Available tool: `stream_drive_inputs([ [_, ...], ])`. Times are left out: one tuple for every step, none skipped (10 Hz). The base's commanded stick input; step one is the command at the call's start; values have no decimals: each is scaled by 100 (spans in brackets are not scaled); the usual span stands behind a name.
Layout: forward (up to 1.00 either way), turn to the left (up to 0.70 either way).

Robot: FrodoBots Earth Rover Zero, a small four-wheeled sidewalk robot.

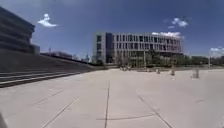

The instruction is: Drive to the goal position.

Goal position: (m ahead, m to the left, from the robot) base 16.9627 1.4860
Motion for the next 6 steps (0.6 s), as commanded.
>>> stream_drive_inputs([
  [100, 0],
  [100, 0],
  [100, 0],
  [100, 0],
  [100, 17],
  [100, 27],
])
